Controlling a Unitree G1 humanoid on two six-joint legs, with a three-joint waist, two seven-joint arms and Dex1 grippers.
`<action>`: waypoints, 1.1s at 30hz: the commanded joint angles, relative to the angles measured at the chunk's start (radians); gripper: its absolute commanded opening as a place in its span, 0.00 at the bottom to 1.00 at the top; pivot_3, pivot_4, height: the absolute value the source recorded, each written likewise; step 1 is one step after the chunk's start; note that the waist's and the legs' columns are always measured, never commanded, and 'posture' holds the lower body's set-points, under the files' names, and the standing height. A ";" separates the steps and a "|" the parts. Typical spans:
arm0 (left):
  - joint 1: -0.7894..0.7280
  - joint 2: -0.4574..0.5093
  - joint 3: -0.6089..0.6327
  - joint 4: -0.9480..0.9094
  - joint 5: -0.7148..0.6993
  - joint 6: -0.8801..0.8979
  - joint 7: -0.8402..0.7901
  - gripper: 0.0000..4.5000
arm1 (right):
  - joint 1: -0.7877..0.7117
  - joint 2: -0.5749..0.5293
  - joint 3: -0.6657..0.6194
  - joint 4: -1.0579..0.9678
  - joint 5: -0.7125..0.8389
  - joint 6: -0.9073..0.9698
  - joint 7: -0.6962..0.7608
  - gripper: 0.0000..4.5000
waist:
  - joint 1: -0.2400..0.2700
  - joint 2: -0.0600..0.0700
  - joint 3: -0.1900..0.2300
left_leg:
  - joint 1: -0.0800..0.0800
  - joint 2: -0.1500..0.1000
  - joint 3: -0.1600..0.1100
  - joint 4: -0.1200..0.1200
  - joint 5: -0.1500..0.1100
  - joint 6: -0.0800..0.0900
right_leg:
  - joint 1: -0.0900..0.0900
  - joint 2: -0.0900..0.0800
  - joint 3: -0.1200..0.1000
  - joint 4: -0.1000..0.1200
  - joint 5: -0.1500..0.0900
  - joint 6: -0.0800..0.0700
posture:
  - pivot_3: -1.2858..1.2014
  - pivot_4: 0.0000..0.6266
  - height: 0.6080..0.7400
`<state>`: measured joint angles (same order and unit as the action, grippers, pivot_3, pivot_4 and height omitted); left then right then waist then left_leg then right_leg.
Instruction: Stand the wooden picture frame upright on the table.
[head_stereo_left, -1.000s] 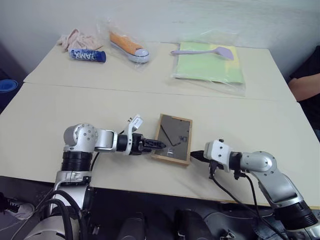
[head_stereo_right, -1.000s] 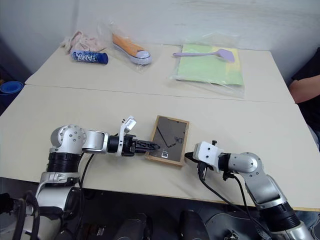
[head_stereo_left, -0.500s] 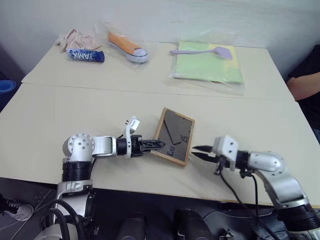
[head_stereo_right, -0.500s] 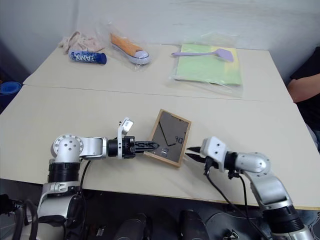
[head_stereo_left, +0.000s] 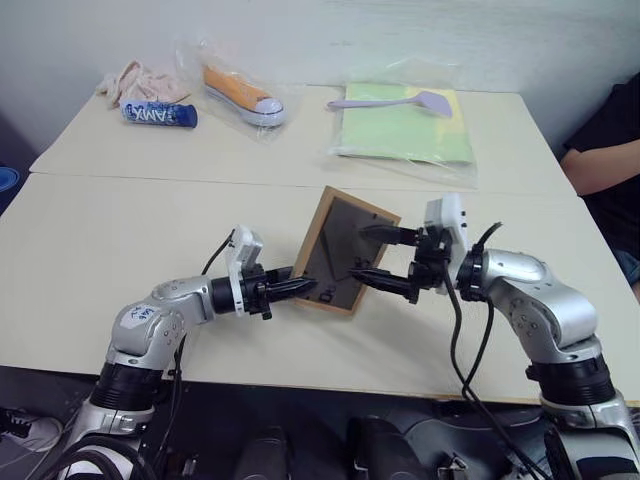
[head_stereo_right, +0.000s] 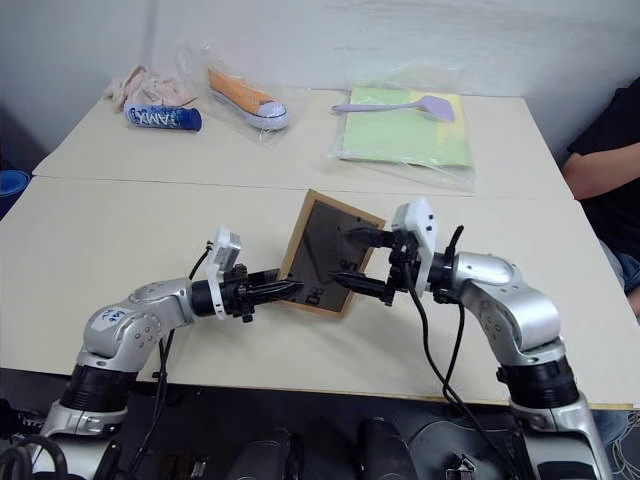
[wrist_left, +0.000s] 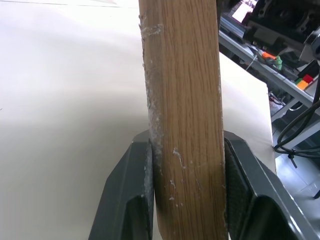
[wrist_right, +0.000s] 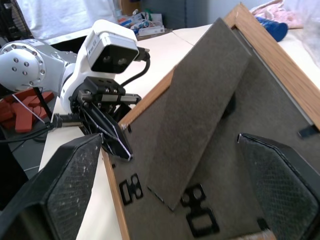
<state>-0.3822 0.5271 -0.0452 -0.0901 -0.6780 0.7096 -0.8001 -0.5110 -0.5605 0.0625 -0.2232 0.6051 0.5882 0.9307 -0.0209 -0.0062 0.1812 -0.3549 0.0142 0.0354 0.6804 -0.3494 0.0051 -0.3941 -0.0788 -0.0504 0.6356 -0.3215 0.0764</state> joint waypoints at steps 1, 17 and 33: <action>0.019 0.007 -0.027 -0.024 0.060 -0.006 0.011 0.29 | -0.029 0.037 0.032 0.010 -0.003 -0.016 0.027 1.00 | -0.002 0.000 0.000 | 0.000 0.000 0.000 0.000 0.000 0.000 | 0.000 0.000 0.000 0.000 0.000 0.000 | 0.52 0.24 1.00; -0.032 -0.033 0.126 -0.028 -0.182 0.312 0.034 0.29 | 0.101 -0.038 -0.027 -0.053 -0.079 -0.286 0.199 1.00 | 0.015 0.000 0.000 | -0.001 0.000 -0.001 -0.001 -0.001 0.002 | 0.000 0.000 -0.001 -0.003 0.000 0.000 | 0.52 0.24 1.00; -0.268 0.119 0.135 0.460 -0.925 0.905 0.445 0.29 | 0.110 -0.072 -0.089 0.302 -0.500 -1.324 0.225 1.00 | 0.014 -0.003 0.002 | -0.002 -0.001 0.000 0.000 0.000 0.000 | -0.001 0.000 0.000 -0.001 0.000 0.001 | 0.52 0.24 1.00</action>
<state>-0.6304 0.6389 0.0926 0.3641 -1.5157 1.6138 -0.3761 -0.3834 -0.6411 -0.0315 0.0686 0.1409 -0.6510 1.1941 -0.0066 -0.0093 0.1832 -0.3565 0.0137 0.0349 0.6806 -0.3496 0.0051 -0.3953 -0.0785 -0.0510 0.6349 -0.3213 0.0773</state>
